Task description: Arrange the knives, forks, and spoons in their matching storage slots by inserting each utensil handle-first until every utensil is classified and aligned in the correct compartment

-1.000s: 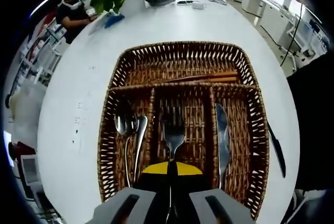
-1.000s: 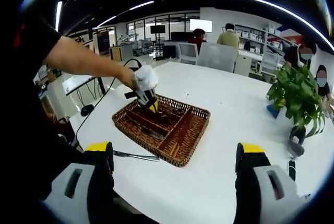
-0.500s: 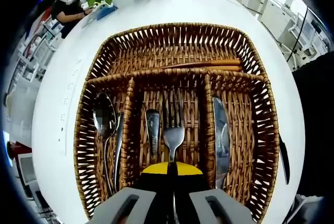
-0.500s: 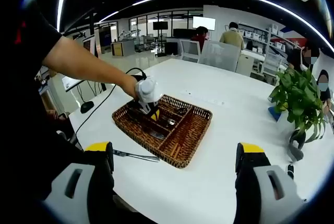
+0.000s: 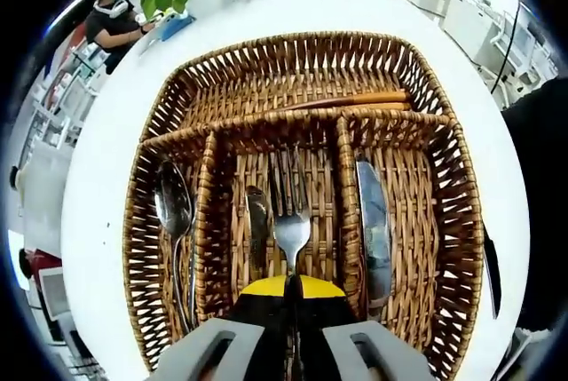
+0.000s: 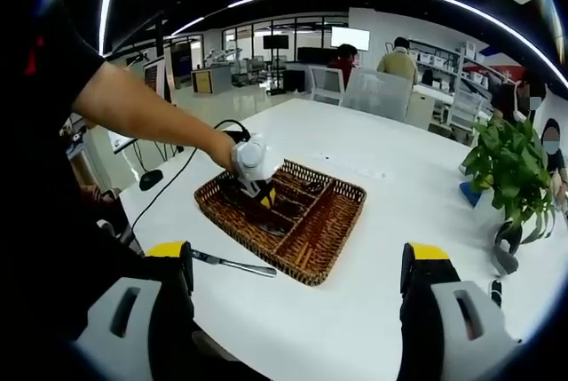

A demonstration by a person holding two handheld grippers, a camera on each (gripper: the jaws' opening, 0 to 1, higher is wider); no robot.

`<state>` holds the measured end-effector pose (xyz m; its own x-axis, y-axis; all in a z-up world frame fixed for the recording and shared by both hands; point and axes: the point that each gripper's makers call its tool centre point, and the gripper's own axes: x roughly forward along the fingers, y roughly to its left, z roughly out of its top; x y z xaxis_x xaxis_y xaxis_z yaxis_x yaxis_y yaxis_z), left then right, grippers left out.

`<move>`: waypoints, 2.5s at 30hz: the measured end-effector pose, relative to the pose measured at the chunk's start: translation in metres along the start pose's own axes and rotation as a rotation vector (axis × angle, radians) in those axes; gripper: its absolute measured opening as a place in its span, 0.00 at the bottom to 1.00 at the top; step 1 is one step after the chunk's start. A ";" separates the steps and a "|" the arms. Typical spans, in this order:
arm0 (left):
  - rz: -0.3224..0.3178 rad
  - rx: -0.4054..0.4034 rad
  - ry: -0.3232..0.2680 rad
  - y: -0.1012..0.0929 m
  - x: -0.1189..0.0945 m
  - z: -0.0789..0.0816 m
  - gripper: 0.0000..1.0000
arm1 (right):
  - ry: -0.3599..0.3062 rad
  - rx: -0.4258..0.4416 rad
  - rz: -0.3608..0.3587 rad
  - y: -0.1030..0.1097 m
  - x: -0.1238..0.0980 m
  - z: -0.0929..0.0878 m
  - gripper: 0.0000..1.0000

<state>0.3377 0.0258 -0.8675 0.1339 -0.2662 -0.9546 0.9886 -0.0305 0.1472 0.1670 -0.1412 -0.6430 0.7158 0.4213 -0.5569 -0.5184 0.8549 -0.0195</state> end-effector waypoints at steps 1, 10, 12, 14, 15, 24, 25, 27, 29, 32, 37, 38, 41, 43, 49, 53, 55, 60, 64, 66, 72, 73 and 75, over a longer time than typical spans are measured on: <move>-0.001 -0.001 -0.004 0.000 0.000 0.000 0.00 | -0.001 0.000 0.001 0.000 0.000 0.000 0.99; 0.085 0.079 -0.068 0.016 -0.012 0.007 0.23 | -0.010 -0.010 0.009 0.001 0.000 0.003 0.99; 0.071 0.078 -0.134 0.015 -0.025 0.016 0.29 | -0.012 -0.011 0.012 0.001 0.002 0.004 0.99; 0.091 0.076 -0.164 0.020 -0.034 0.018 0.34 | -0.012 -0.016 0.016 0.001 0.004 0.004 0.99; 0.088 0.059 -0.172 0.020 -0.039 0.018 0.36 | -0.014 -0.019 0.018 0.001 0.005 0.006 0.99; 0.159 -0.087 -0.331 0.024 -0.112 -0.002 0.72 | -0.026 -0.063 0.029 0.002 0.011 0.017 0.99; 0.163 -0.104 -0.350 0.022 -0.120 -0.004 0.75 | -0.029 -0.066 0.030 0.004 0.013 0.021 0.99; 0.184 -0.144 -0.424 0.018 -0.148 -0.010 0.78 | -0.021 -0.073 0.033 0.009 0.014 0.028 0.99; 0.193 -0.229 -0.486 0.016 -0.177 -0.023 0.89 | -0.052 -0.075 0.031 0.020 0.012 0.045 0.99; 0.177 -0.380 -0.633 0.009 -0.220 -0.033 0.96 | -0.089 -0.016 -0.009 0.023 0.016 0.059 0.99; 0.224 -0.426 -0.704 0.004 -0.252 -0.055 1.00 | -0.123 0.010 -0.056 0.016 0.015 0.076 0.99; 0.229 -0.426 -0.700 0.004 -0.253 -0.058 1.00 | -0.113 0.035 -0.069 0.013 0.014 0.076 0.99; 0.281 -0.453 -0.694 -0.007 -0.264 -0.062 1.00 | -0.123 0.023 -0.064 0.012 0.015 0.077 0.99; 0.331 -0.501 -0.688 -0.016 -0.272 -0.066 1.00 | -0.132 -0.005 -0.063 0.006 0.017 0.075 0.99; 0.490 -0.589 -0.705 -0.048 -0.295 -0.066 1.00 | -0.185 0.022 0.022 -0.003 0.014 0.076 0.99; 0.500 -0.639 -0.615 -0.073 -0.284 -0.082 1.00 | -0.167 -0.002 0.029 -0.017 0.015 0.063 0.99; 0.509 -0.648 -0.605 -0.079 -0.287 -0.082 1.00 | -0.164 0.039 0.073 -0.018 0.017 0.057 0.98; 0.579 -0.684 -0.630 -0.071 -0.295 -0.086 1.00 | -0.130 -0.016 0.090 -0.019 0.029 0.048 0.99; 0.591 -0.637 -0.621 -0.069 -0.298 -0.080 1.00 | -0.157 0.030 0.104 -0.018 0.023 0.055 0.99; 0.591 -0.627 -0.624 -0.067 -0.300 -0.071 1.00 | -0.158 0.011 0.091 -0.022 0.019 0.055 0.99; 0.572 -0.615 -0.636 -0.059 -0.298 -0.058 1.00 | -0.149 -0.005 0.069 -0.037 0.014 0.053 0.98; 0.556 -0.612 -0.631 -0.061 -0.294 -0.055 1.00 | -0.147 -0.006 0.066 -0.038 0.014 0.053 0.97; 0.525 -0.599 -0.598 -0.066 -0.283 -0.055 1.00 | -0.151 -0.007 0.060 -0.039 0.014 0.053 0.97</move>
<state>0.2379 0.1559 -0.6214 0.6710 -0.5533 -0.4936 0.7070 0.6781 0.2008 0.2221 -0.1523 -0.6059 0.7451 0.5129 -0.4263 -0.5656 0.8247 0.0037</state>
